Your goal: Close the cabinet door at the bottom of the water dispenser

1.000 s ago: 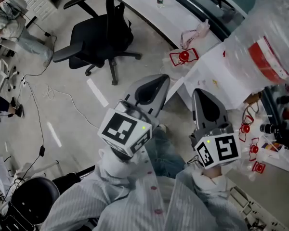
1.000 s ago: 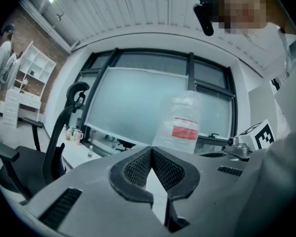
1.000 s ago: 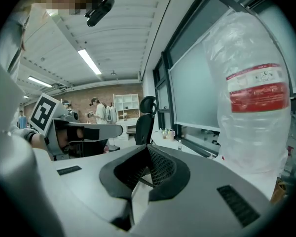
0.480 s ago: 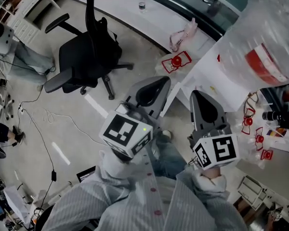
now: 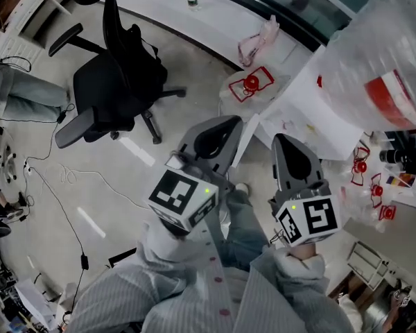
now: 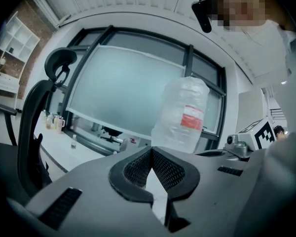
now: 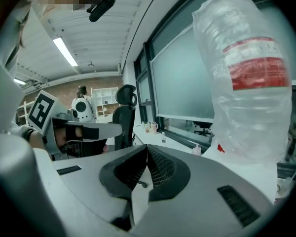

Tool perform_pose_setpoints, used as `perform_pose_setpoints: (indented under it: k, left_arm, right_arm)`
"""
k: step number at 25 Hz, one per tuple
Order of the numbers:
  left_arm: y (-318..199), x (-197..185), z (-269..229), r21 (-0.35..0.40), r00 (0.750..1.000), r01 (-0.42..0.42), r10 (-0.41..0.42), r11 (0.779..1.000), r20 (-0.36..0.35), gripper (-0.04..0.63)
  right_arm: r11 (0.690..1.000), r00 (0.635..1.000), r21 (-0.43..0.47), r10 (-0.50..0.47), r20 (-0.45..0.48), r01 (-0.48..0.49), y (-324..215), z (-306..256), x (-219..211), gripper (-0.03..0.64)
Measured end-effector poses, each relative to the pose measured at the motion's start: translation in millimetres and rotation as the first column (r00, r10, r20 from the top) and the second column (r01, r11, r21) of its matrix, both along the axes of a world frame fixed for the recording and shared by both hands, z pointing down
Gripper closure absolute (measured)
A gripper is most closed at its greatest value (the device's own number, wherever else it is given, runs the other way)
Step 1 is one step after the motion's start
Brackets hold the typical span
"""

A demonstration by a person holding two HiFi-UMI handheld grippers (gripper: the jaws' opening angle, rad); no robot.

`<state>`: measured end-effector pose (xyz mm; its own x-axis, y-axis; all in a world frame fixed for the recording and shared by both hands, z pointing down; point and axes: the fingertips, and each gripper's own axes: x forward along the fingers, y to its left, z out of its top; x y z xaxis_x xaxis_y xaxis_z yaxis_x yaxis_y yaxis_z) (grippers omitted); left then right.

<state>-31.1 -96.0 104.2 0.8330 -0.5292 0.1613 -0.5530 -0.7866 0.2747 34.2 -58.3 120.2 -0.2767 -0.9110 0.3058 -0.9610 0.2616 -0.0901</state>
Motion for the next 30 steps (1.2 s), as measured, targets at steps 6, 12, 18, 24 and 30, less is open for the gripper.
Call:
perform_pose_setpoints:
  k: [6,12,18,24,30]
  left_arm:
    - [0.0,2.1,38.4,-0.054,1.000,-0.016,0.017,0.998,0.021,0.584]
    - [-0.4,5.4,85.1,-0.109,0.998,-0.044,0.048,0.993,0.033,0.584]
    - [-2.0,7.8,134.3,-0.145,0.995,-0.062,0.072,0.987,0.062,0.584]
    - [-1.8,5.6,189.4,-0.191,0.993,-0.051,0.071,0.980,0.096,0.584]
    - [-1.1,2.3,241.4,-0.239,0.991,-0.035,0.066,0.970,0.120,0.584]
  right_arm:
    - [0.998,1.000,-0.059,0.006,0.002,-0.006,-2.8,37.9,-2.9,0.603]
    - [0.992,0.999,-0.115,0.052,0.002,-0.051,-5.3,85.1,0.8,0.603]
    - [0.981,0.995,-0.168,0.096,0.006,-0.094,-7.8,138.2,4.7,0.603]
    - [0.968,0.991,-0.217,0.133,0.002,-0.129,-6.0,192.0,10.2,0.603]
    - [0.951,0.989,-0.275,0.145,-0.004,-0.141,-5.8,246.9,12.5,0.603]
